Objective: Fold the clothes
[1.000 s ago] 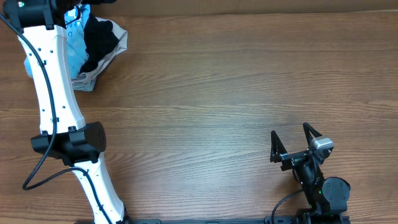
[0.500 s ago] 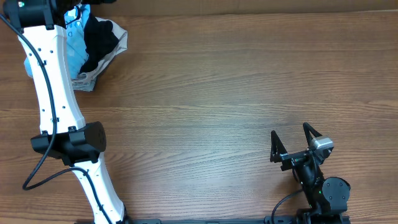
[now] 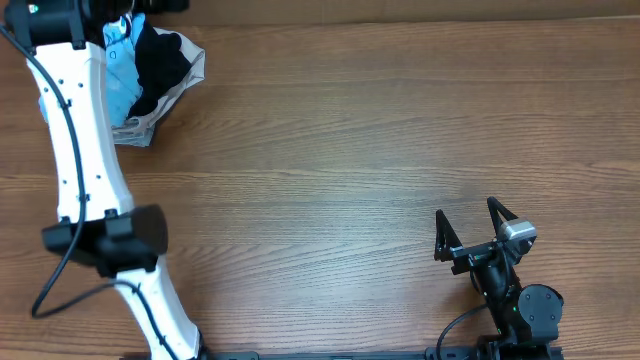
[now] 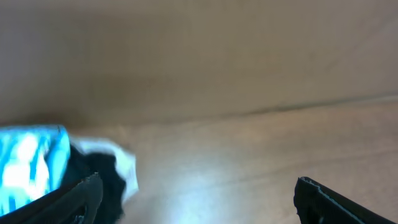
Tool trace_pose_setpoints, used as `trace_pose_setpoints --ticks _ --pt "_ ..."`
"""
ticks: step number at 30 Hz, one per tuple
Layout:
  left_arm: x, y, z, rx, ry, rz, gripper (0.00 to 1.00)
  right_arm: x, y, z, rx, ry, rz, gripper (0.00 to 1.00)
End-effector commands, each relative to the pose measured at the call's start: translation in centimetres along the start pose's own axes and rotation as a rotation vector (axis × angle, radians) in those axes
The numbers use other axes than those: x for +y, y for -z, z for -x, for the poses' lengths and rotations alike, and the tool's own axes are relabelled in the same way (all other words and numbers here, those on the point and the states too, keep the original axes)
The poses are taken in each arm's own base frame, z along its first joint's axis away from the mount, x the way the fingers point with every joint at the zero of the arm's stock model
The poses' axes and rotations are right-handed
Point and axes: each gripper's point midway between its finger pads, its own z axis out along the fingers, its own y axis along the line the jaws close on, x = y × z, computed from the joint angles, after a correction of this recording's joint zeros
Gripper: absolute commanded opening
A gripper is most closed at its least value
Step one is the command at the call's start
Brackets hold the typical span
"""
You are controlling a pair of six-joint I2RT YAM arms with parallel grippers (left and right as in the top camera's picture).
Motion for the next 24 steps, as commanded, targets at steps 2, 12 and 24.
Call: trace_pose_setpoints --ticks 2,12,24 --pt "-2.6 5.9 -1.9 0.015 0.015 -0.005 1.0 -0.2 0.0 -0.1 -0.009 -0.003 -0.007 1.0" --pt "-2.2 11.3 -12.6 0.206 0.055 0.155 1.0 -0.2 0.0 -0.1 -0.009 -0.003 -0.007 1.0" --pt "-1.6 13.2 -21.2 0.152 0.025 0.236 1.0 -0.2 0.0 -0.1 -0.009 -0.003 -0.007 1.0"
